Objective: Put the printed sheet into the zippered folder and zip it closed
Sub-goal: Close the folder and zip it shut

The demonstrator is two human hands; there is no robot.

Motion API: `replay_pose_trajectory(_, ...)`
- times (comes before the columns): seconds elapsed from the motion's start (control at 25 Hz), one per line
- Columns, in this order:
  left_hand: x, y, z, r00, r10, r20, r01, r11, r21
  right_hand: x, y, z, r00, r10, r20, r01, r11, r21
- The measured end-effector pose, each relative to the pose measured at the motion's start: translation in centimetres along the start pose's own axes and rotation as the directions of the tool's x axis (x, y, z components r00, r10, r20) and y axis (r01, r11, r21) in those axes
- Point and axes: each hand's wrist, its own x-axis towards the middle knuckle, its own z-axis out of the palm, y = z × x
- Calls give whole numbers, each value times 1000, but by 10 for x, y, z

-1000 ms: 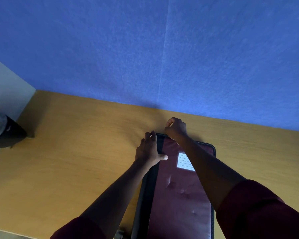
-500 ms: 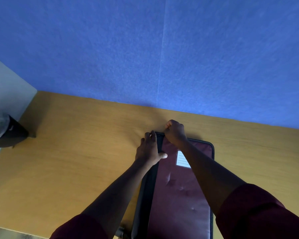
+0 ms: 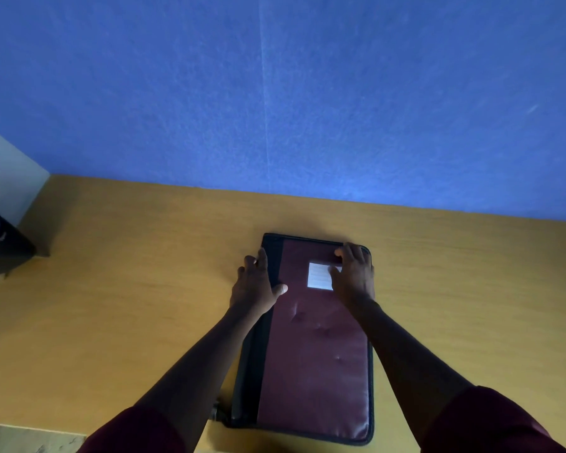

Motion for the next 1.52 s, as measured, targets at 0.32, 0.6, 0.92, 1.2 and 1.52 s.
replay_pose_trajectory(0.32, -63, -8, 26, 997, -69, 23, 69, 998, 4, -93, 37, 2, 960, 281, 4, -280, 954, 111)
replay_pose_trajectory(0.6, -101, -6, 46, 979, -189, 75, 188, 982, 21, -132, 41, 5, 880, 461, 116, -475, 859, 190)
replay_pose_trajectory(0.92, -102, -8, 47, 976, -201, 80, 202, 979, 0, -124, 59, -3, 862, 456, 221, -504, 818, 279)
replay_pose_trajectory(1.2, -95, -19, 42, 986, -144, 84, 153, 982, -114, -120, 58, 0, 861, 470, 196, -508, 772, 382)
replay_pose_trajectory(1.52, -70, -72, -5, 993, -106, 46, 111, 985, -130, -93, -8, 11, 887, 421, 190, -458, 756, 467)
